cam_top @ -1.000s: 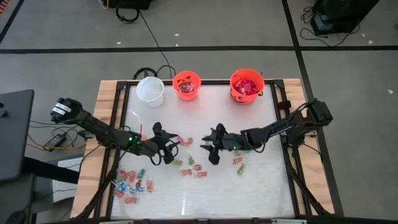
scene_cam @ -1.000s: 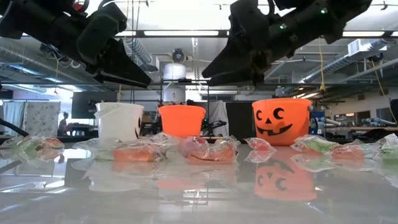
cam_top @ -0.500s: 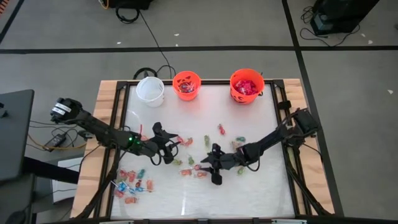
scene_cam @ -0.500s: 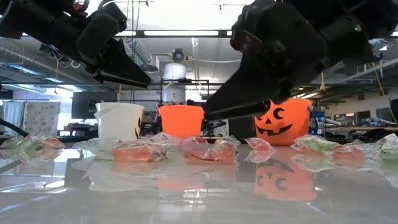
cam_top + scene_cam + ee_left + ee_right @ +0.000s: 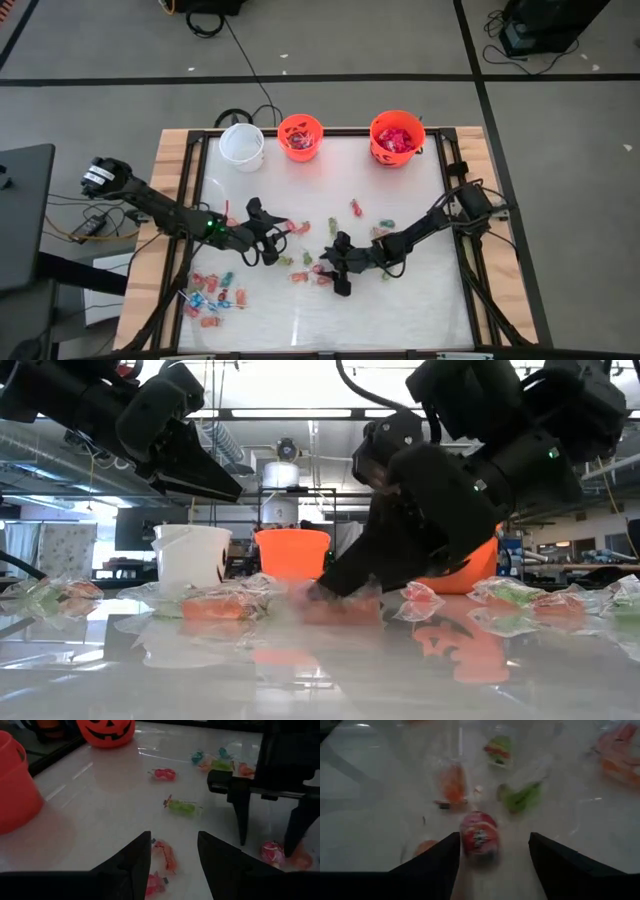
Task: Sort candy by brand, put in halloween buckets
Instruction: Put the pink lollipop into the left orange bucket
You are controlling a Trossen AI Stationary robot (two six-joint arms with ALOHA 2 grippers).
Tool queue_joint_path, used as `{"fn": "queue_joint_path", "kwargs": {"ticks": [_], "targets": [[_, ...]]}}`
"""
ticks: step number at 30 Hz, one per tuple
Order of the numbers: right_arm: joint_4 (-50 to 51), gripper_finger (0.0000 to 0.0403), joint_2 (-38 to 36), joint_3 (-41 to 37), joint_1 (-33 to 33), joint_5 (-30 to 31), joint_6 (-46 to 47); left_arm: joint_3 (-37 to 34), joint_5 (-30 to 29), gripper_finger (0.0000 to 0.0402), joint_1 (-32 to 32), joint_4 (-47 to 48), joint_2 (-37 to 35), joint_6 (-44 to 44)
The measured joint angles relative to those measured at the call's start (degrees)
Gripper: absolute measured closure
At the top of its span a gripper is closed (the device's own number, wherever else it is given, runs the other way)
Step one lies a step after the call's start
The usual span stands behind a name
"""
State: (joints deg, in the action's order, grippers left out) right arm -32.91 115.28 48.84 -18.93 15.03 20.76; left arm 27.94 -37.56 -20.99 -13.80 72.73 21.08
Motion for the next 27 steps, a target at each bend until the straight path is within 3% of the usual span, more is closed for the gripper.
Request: {"fn": "queue_joint_path", "kwargs": {"ticks": [4, 10, 14, 22, 27], "targets": [[-0.5, 0.0179, 0.0, 0.0, 1.0, -1.3, -0.2, 0.0, 0.1, 0.0234, 0.0, 0.4, 0.0, 0.0], [-0.5, 0.0255, 0.0, 0.0, 3.5, -9.9, -0.1, 0.0, 0.2, 0.0234, 0.0, 0.5, 0.0, -1.4], [-1.0, 0.029, 0.0, 0.0, 4.9, -12.0, -0.2, 0.0, 0.2, 0.0234, 0.0, 0.4, 0.0, -1.4], [-4.6, 0.0291, 0.0, -0.1, 7.0, -16.2, 0.6, 0.0, 0.2, 0.0234, 0.0, 0.0, -0.3, -1.4], [-6.5, 0.0291, -0.1, -0.1, 8.7, -18.1, 0.7, 0.0, 3.2, 0.0234, -0.1, -2.8, -0.8, -2.9]]}}
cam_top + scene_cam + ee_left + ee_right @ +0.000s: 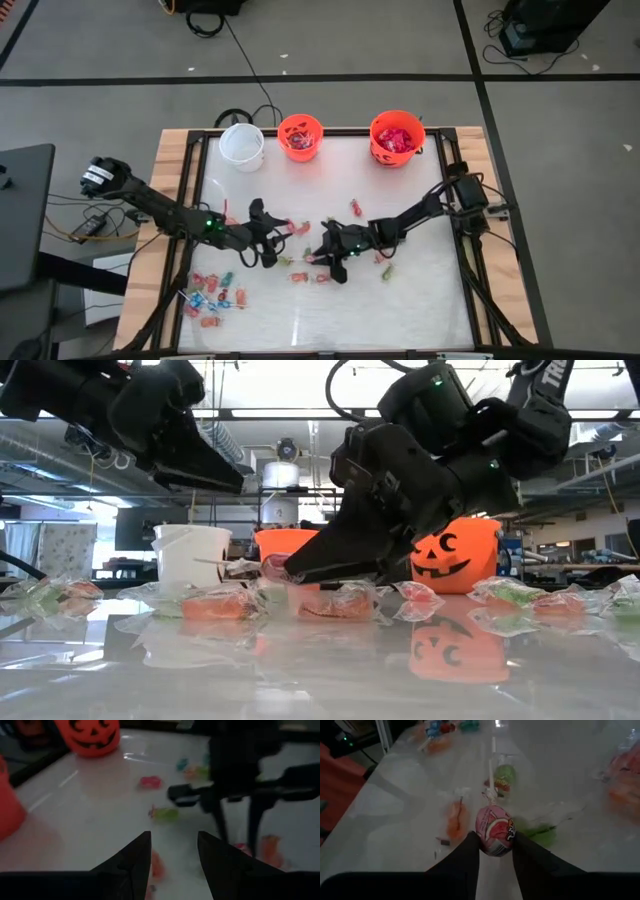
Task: Sort candy by brand, put in halloween buckets
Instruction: Put the pink lollipop into the left orange bucket
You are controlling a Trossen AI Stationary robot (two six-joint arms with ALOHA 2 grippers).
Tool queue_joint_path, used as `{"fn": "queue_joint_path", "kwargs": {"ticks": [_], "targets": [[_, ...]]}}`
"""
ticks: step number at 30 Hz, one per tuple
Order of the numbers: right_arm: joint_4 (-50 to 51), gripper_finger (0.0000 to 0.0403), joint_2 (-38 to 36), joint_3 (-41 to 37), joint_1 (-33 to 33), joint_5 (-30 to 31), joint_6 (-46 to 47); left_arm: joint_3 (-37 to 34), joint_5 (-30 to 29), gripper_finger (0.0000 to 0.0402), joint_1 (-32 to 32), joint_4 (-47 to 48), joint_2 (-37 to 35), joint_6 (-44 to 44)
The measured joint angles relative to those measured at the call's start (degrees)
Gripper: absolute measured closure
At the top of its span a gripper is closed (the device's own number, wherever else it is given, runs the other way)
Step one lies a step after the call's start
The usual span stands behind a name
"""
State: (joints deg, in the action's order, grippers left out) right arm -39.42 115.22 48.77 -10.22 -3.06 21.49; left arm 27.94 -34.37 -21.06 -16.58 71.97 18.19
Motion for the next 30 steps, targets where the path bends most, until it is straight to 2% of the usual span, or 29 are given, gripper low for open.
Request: {"fn": "queue_joint_path", "kwargs": {"ticks": [9, 14, 20, 24, 30], "targets": [[-3.9, 0.0291, -0.2, 0.0, 4.8, -4.5, 0.5, 0.0, -0.3, 0.0234, 0.0, -3.4, -0.1, -1.8], [-4.6, 0.0291, -2.2, 0.0, 7.4, -4.6, -2.0, 0.0, -0.5, 0.0234, 0.0, -8.2, -0.1, -4.4], [-2.8, 0.0291, -6.1, 0.0, 11.4, -5.0, -3.6, 0.0, -0.5, 0.0234, -0.1, -8.6, -0.1, -4.5], [4.1, 0.0291, -7.9, 1.8, 14.7, -7.4, -4.3, 0.0, -0.5, 0.0234, -0.3, -8.4, -0.1, -4.6], [19.6, 0.0291, -8.2, 9.5, 18.5, -6.4, -9.6, 0.0, -2.4, 0.0234, -0.8, -7.9, -1.1, -7.0]]}}
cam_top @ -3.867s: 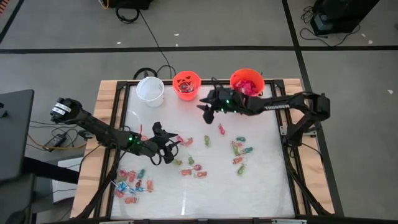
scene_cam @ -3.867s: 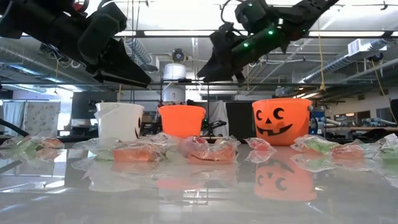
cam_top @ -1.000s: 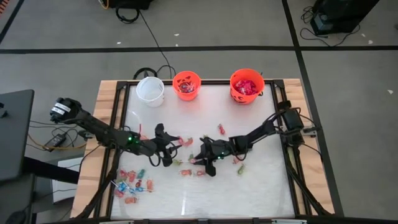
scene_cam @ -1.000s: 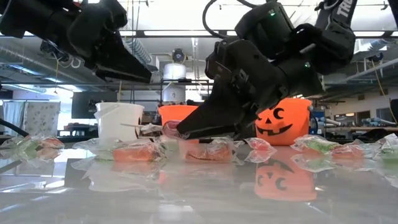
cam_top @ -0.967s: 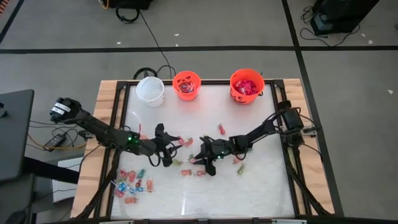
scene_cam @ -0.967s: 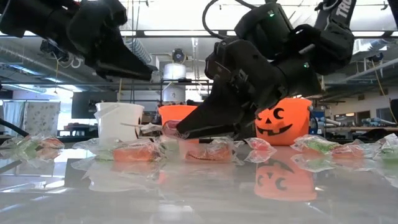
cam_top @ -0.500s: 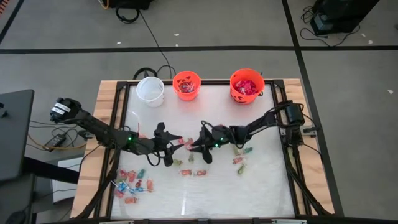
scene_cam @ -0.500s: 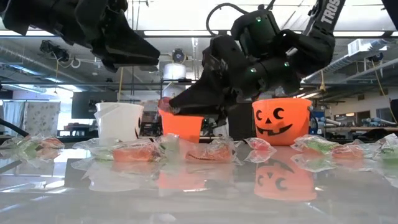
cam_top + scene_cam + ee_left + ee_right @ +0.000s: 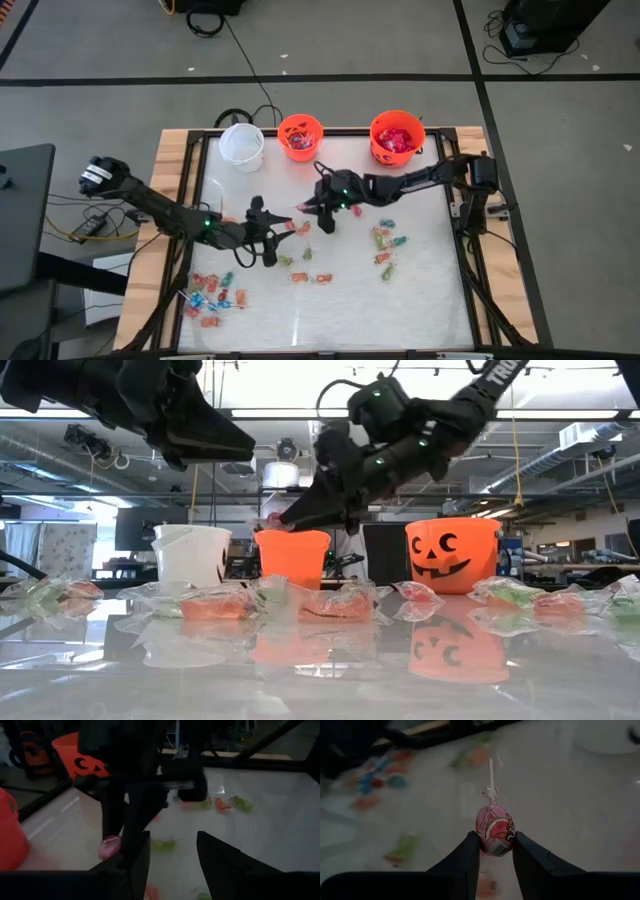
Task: Sort candy by brand, put in halloween buckets
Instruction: Put the pink lollipop into the left orange bucket
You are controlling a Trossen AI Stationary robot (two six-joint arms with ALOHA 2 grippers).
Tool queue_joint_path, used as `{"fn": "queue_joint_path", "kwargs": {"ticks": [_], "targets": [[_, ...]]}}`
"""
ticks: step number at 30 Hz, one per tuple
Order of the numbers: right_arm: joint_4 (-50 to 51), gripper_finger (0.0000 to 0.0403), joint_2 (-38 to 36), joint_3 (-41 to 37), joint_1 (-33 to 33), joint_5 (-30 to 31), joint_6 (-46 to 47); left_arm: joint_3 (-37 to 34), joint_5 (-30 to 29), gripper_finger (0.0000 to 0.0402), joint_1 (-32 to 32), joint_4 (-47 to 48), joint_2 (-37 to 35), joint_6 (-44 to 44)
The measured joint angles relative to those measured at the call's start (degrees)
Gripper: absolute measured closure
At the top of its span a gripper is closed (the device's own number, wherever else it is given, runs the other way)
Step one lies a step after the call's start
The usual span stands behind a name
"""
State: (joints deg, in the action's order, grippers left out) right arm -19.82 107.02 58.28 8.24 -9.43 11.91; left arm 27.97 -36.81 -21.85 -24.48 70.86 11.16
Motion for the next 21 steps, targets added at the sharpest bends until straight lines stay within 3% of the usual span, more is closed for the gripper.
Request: {"fn": "queue_joint_path", "kwargs": {"ticks": [10, 16, 21], "targets": [[5.7, 0.0291, 0.0, 7.4, 7.8, 2.6, -1.3, 0.0, -0.3, 0.0234, 0.0, 0.5, -0.1, 1.0], [5.4, 0.029, 0.0, 9.8, 11.9, 11.4, -5.5, 0.0, -1.0, 0.0234, 0.0, 1.3, -0.1, 1.4], [3.2, 0.029, 0.0, 10.3, 16.0, 11.8, -5.4, 0.0, -2.4, 0.0234, 0.0, 2.0, -0.1, 2.6]]}}
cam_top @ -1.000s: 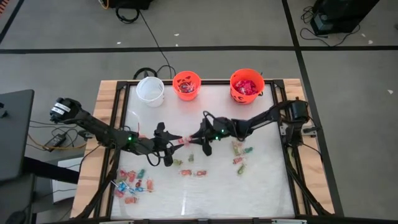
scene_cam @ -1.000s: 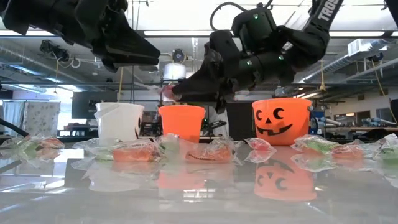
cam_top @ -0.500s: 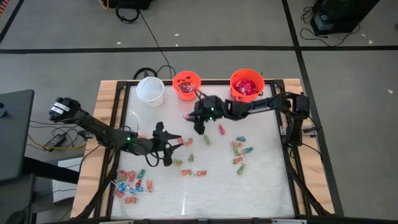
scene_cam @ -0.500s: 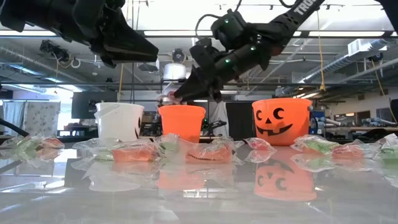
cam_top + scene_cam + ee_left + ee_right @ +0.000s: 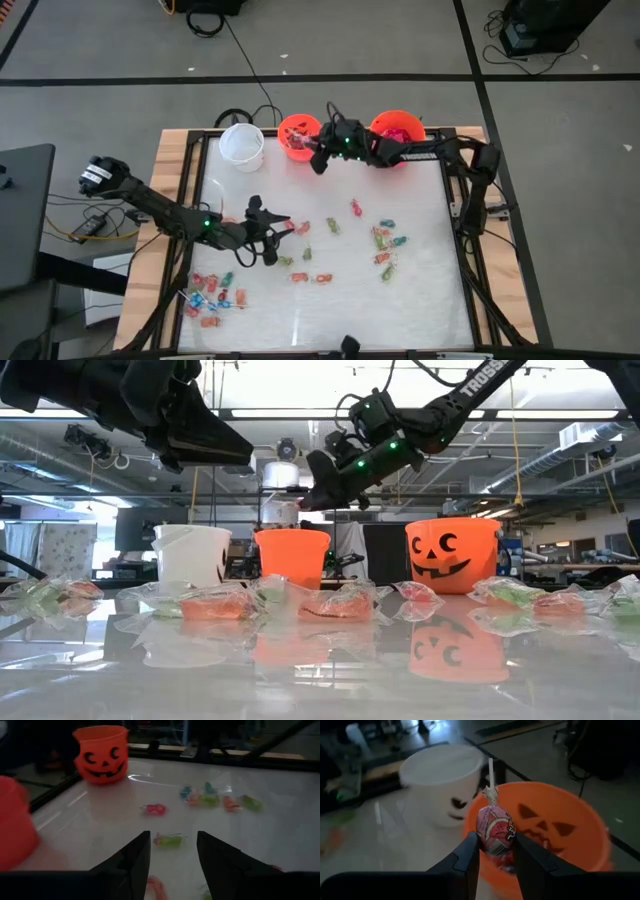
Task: Sort candy by brand, put in halloween buckets
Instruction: Put the pink lollipop into the left orange bucket, then put the blue lollipop into the left orange bucket
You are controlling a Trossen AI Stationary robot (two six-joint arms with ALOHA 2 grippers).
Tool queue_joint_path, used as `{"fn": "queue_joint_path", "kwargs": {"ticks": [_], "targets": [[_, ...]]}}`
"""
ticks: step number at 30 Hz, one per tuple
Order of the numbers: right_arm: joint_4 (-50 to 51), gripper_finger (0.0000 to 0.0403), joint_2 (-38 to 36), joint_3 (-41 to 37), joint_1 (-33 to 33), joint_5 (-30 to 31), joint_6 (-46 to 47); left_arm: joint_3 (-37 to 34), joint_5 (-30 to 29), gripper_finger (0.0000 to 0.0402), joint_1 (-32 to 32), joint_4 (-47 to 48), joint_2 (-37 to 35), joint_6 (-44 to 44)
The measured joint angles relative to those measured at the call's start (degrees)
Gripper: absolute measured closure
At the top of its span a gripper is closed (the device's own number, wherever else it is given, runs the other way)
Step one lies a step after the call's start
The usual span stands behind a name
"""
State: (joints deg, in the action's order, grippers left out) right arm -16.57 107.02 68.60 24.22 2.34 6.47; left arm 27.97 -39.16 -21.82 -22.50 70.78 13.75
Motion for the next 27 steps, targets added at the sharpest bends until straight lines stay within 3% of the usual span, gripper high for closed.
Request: {"fn": "queue_joint_path", "kwargs": {"ticks": [7, 18, 27], "targets": [[-1.2, 0.0272, 0.0, 0.0, 3.6, 1.1, 2.4, 0.0, -2.8, 0.0234, 0.1, 1.4, 0.0, 1.5], [-4.0, 0.0164, 0.0, 0.0, 5.5, -3.1, 1.1, 0.0, -4.1, 0.0234, 0.1, 1.3, 0.0, 2.7], [-7.0, 0.0164, 0.0, -0.7, 0.3, -3.3, -0.3, 0.0, -4.5, 0.0234, -0.1, 7.4, 0.0, 5.0]]}}
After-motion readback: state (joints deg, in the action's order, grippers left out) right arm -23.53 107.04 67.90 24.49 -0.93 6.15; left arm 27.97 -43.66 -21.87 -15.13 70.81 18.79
